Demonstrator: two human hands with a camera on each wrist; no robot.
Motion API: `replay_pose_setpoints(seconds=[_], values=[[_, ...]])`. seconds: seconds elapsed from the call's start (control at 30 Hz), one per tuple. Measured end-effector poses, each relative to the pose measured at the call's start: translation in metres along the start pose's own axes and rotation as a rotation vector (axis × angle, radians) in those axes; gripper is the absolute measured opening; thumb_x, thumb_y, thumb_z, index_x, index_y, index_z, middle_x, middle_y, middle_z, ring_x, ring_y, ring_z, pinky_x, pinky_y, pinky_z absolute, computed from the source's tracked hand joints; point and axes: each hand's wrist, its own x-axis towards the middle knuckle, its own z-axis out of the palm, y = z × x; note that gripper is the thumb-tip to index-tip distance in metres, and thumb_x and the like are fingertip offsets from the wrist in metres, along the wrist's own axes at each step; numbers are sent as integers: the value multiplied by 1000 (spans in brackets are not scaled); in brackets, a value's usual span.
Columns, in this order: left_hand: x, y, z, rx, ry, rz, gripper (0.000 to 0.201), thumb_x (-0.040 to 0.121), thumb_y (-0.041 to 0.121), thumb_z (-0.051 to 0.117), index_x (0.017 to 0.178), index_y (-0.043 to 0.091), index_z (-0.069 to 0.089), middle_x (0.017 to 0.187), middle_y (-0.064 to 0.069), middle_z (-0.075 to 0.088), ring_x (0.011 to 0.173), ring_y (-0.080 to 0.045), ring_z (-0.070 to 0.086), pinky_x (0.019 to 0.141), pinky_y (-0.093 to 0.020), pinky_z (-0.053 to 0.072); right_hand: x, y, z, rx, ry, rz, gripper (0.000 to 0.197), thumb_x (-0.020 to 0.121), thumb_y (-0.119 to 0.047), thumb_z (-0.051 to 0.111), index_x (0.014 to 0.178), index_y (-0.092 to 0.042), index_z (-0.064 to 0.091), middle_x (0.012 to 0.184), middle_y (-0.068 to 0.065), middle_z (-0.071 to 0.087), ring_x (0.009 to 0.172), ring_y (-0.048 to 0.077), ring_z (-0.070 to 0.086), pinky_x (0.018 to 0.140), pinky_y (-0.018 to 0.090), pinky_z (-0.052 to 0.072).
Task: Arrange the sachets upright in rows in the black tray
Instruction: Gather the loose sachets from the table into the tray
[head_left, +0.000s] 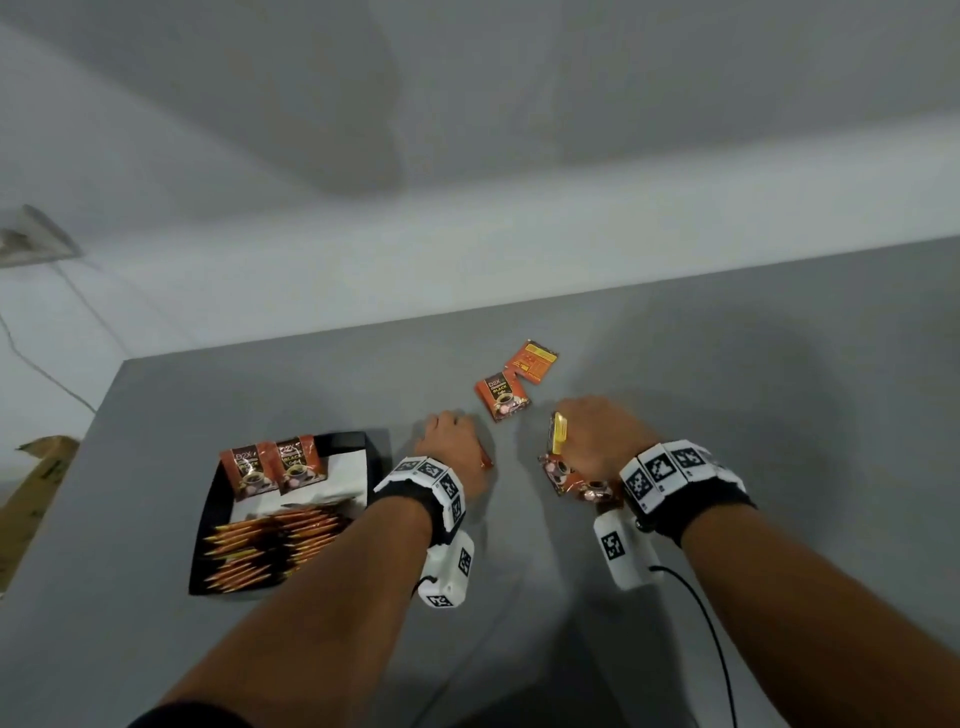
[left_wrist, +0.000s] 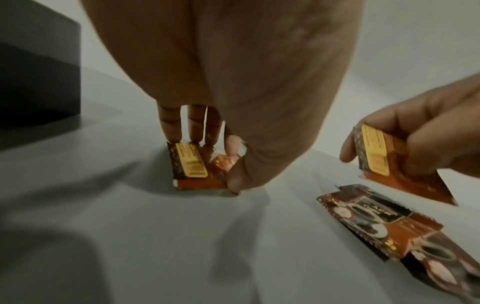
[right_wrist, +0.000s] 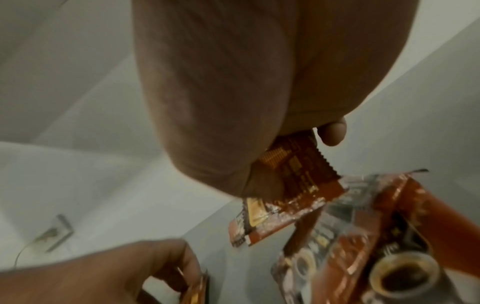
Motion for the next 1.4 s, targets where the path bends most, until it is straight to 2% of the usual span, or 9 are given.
replay_pose_setpoints(seconds=[0.17, 0.43, 0.67, 0.73, 0.8, 0.9, 1.1, 1.3, 1.4], values=[[11, 3, -7, 30, -45, -37, 61, 86, 30, 68, 135, 6, 40, 136, -16, 50, 127, -34, 47, 104, -41, 41, -7, 7, 23, -126, -9, -67, 64, 73, -27, 82, 128, -22, 52, 121, 7, 55, 114, 30, 53, 95, 40, 47], [19, 8, -10, 64, -33, -98, 56, 92, 46, 62, 131, 8, 50, 131, -12, 57, 122, -28, 52, 97, -34, 44, -9, 9, 30, -175, 161, -157, 47, 85, -24, 70, 128, -20, 50, 126, 4, 46, 118, 25, 43, 99, 35, 40], [19, 15, -10, -130, -28, -156, 49, 87, 15, 66, 129, 8, 42, 129, -16, 55, 117, -35, 56, 95, -42, 49, -8, 1, 40, -234, 141, -231, 44, 89, -27, 63, 129, -20, 45, 127, 4, 59, 116, 28, 50, 105, 46, 38], [21, 19, -20, -154, -12, -111, 33, 90, 14, 60, 120, 6, 49, 121, -15, 58, 112, -33, 59, 87, -36, 48, -9, 2, 36, -143, 144, -214, 42, 91, -35, 62, 127, -21, 47, 125, 3, 57, 117, 26, 51, 105, 44, 39], [25, 26, -39, -138, -5, -63, 10, 95, 17, 52, 94, 10, 58, 102, -11, 65, 98, -28, 64, 76, -31, 44, -10, 5, 24, 84, 185, -160, 40, 90, -40, 65, 120, -20, 50, 116, 3, 57, 110, 25, 54, 95, 39, 44], [24, 38, -64, -137, 44, -9, 30, 97, 26, 48, 68, 18, 45, 97, -6, 65, 85, -26, 57, 77, -31, 38, -10, 12, -5, 313, 217, 2, 46, 78, -44, 77, 107, -22, 49, 102, -1, 56, 93, 21, 55, 78, 35, 44], [42, 54, -60, -90, 65, 66, 28, 97, 32, 51, 111, 11, 63, 119, -12, 65, 112, -31, 58, 91, -32, 42, -7, 28, -30, 241, 136, 119, 41, 75, -45, 82, 96, -27, 52, 101, -2, 59, 91, 20, 59, 83, 39, 52], [50, 48, -34, -75, 38, 73, 53, 88, 34, 69, 134, 17, 51, 131, -10, 52, 121, -27, 50, 102, -34, 39, 0, 32, -8, 75, 27, 46, 61, 82, -27, 78, 135, -16, 50, 131, 5, 48, 120, 27, 55, 102, 41, 47], [50, 40, -29, -228, 66, 9, 52, 82, 24, 75, 127, 17, 49, 125, -9, 48, 113, -26, 50, 89, -30, 39, 6, 35, 4, -61, 0, 3, 63, 80, -22, 77, 136, -17, 48, 136, 5, 48, 127, 29, 49, 106, 40, 44]])
